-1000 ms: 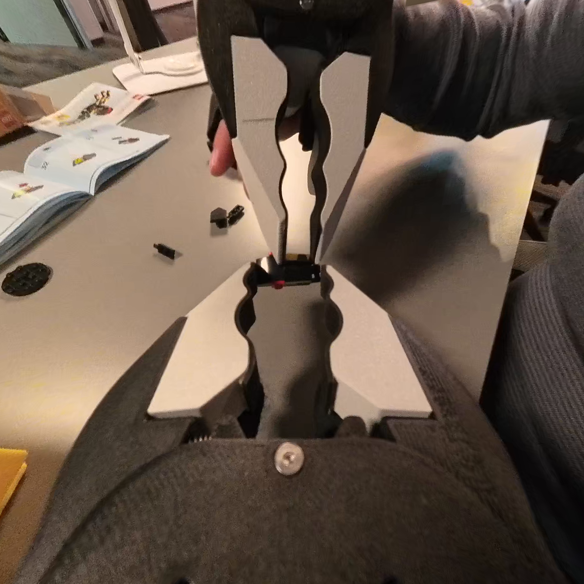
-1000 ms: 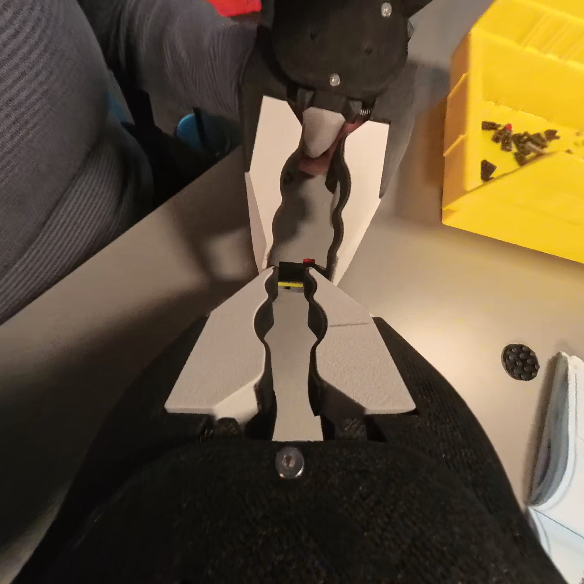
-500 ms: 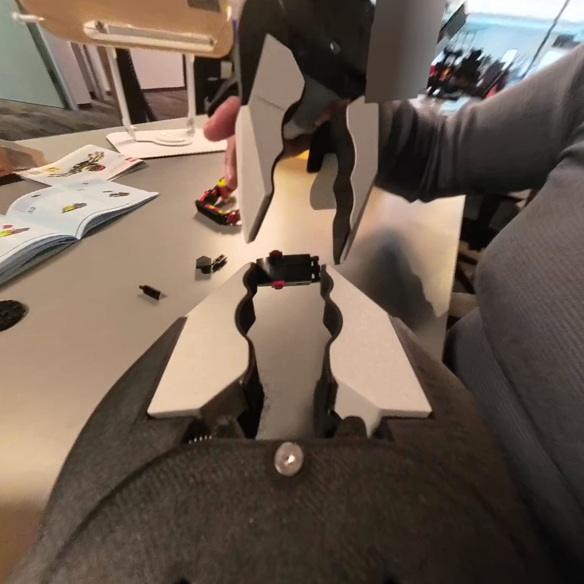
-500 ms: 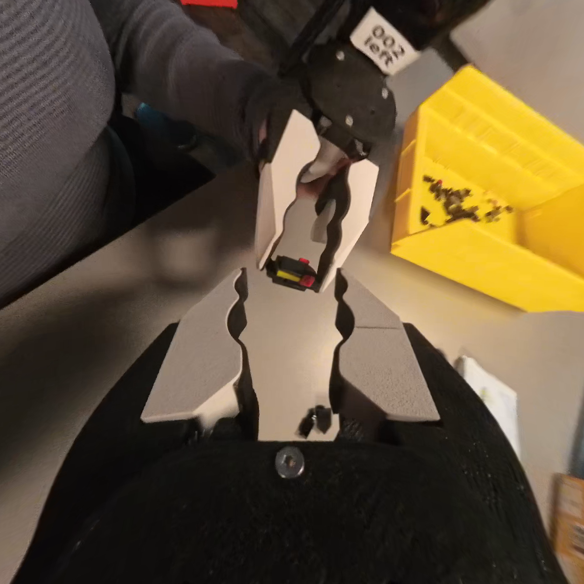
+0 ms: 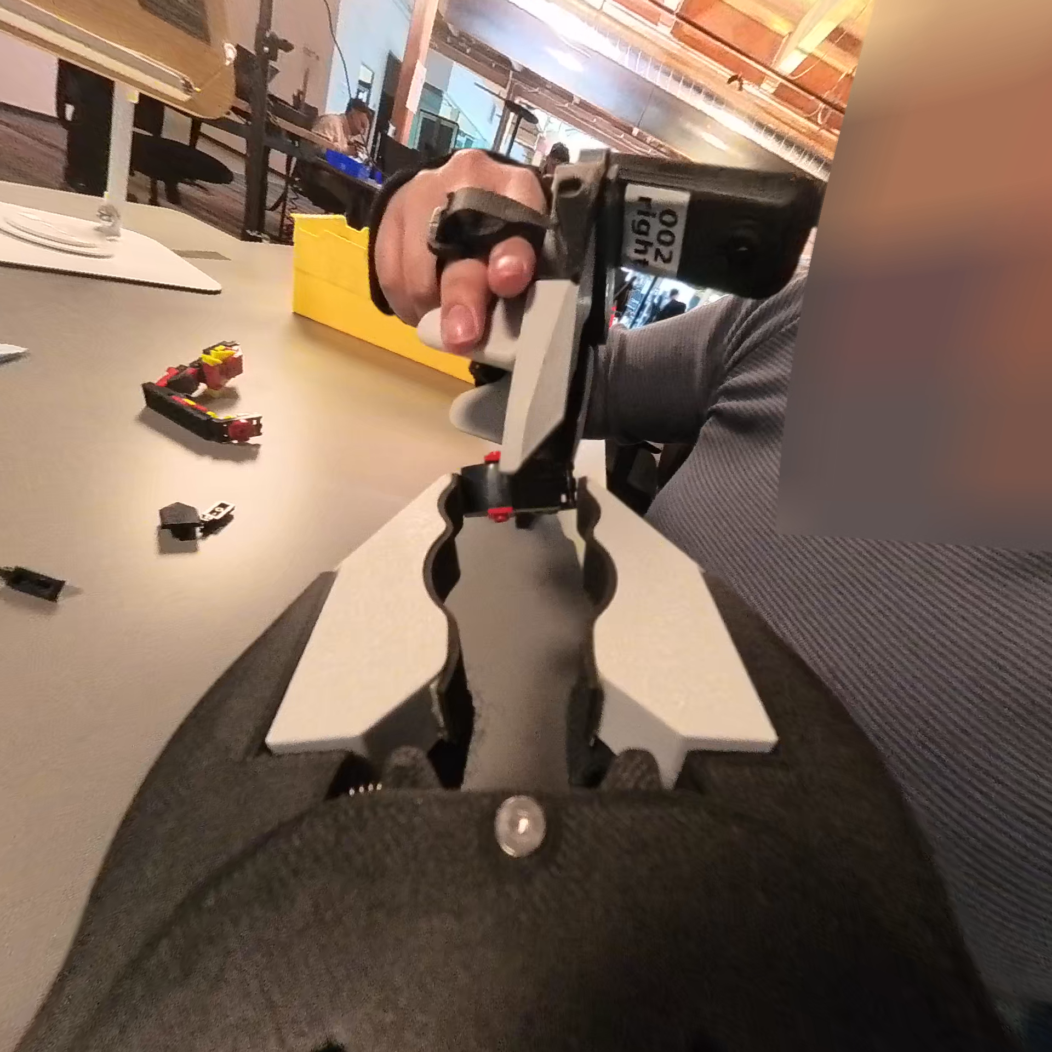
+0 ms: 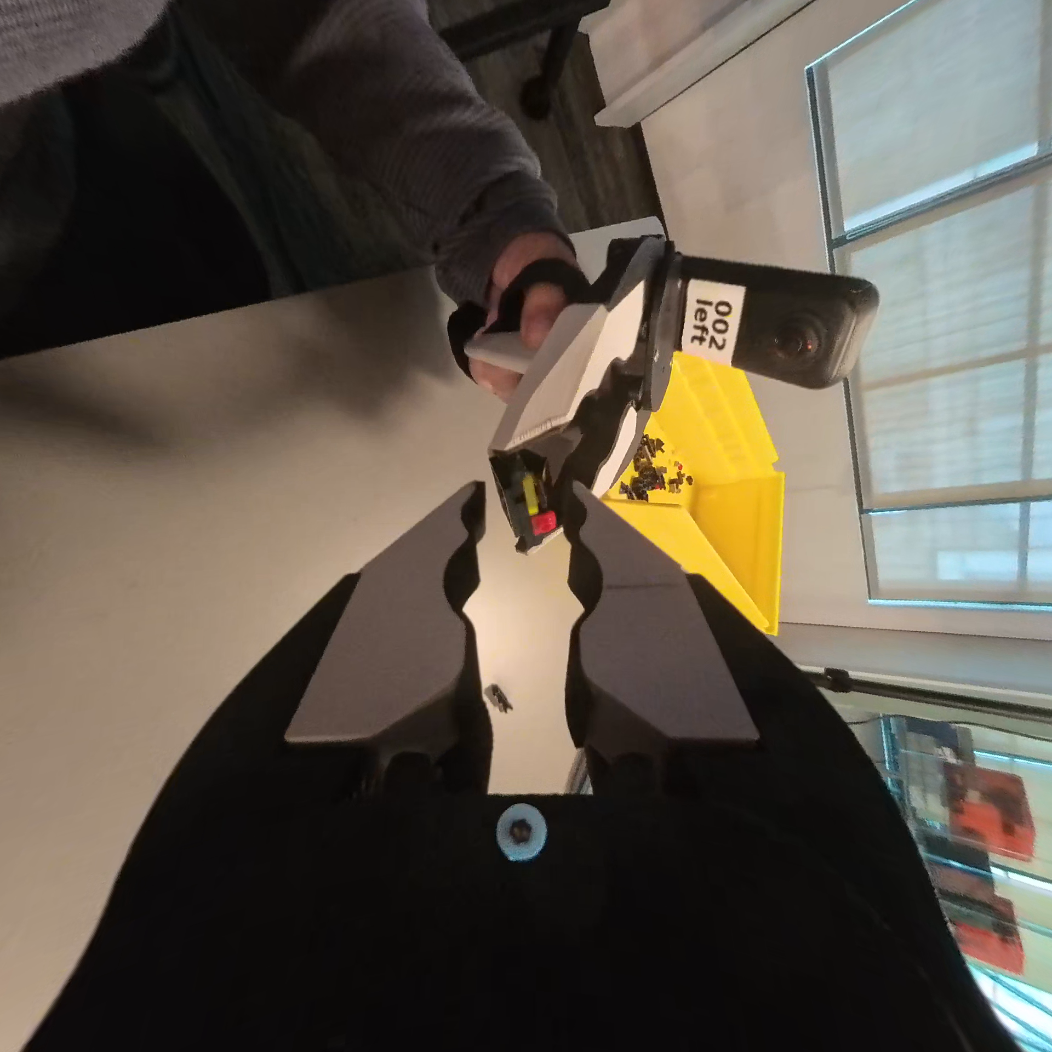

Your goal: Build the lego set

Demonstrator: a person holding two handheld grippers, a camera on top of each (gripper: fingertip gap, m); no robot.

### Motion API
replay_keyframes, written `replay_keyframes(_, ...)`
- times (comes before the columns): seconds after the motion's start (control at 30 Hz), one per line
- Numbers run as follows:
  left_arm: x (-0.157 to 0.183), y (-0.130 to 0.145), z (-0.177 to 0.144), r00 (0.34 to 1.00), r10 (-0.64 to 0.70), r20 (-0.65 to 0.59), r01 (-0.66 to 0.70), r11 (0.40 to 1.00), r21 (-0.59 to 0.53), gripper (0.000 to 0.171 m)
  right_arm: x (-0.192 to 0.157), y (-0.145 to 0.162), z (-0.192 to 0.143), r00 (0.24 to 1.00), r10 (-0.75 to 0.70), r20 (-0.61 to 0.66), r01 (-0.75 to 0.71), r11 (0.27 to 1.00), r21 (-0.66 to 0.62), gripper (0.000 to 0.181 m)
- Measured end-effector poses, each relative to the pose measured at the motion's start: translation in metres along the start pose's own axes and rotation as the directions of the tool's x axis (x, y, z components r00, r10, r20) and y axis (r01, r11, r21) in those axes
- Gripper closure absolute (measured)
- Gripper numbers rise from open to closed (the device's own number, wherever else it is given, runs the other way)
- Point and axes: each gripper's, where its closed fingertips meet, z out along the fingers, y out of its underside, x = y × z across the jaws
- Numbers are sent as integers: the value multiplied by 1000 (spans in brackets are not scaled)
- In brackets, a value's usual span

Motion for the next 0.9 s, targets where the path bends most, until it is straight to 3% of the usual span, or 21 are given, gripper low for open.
replay_keyframes(0.33,0,3,3,999,-27,-24,27,1000,1,133,-2,4,1,998,-55,-43,54,998,-42,168)
replay_keyframes(0.73,-7,-9,-1,999,-33,-2,34,997,64,138,8,8,3,933,-273,-234,221,948,-229,169)
replay_keyframes(0.9,-11,-11,-1,1000,-18,15,16,995,96,138,11,11,2,945,-182,-272,130,972,-198,169)
